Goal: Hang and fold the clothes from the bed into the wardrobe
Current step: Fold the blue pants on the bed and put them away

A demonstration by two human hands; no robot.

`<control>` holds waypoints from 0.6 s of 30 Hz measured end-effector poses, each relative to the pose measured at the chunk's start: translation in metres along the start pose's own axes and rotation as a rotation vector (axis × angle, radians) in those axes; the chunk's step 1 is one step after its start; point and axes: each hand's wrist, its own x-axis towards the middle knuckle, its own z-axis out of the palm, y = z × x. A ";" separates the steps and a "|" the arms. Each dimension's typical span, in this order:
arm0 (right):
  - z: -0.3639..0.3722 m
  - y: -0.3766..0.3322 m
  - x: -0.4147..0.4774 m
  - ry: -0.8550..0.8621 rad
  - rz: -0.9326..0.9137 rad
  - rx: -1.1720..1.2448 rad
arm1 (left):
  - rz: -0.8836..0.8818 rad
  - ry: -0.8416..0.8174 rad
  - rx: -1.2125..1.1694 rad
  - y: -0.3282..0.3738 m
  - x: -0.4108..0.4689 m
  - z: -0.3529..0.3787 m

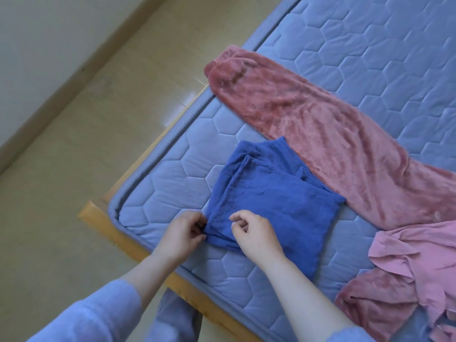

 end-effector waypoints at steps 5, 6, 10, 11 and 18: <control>0.009 0.011 -0.010 0.020 0.016 0.010 | 0.052 0.074 0.086 -0.007 0.005 -0.003; 0.010 0.013 -0.011 0.034 0.018 0.008 | 0.072 0.072 0.086 -0.007 0.004 -0.004; 0.013 0.016 -0.014 0.115 -0.002 -0.029 | 0.152 0.047 0.045 -0.002 -0.009 -0.010; 0.013 0.016 -0.015 0.119 -0.006 -0.041 | 0.158 0.045 0.030 0.000 -0.012 -0.010; 0.010 0.023 -0.018 0.015 -0.035 -0.037 | 0.211 0.036 -0.095 0.012 -0.024 -0.002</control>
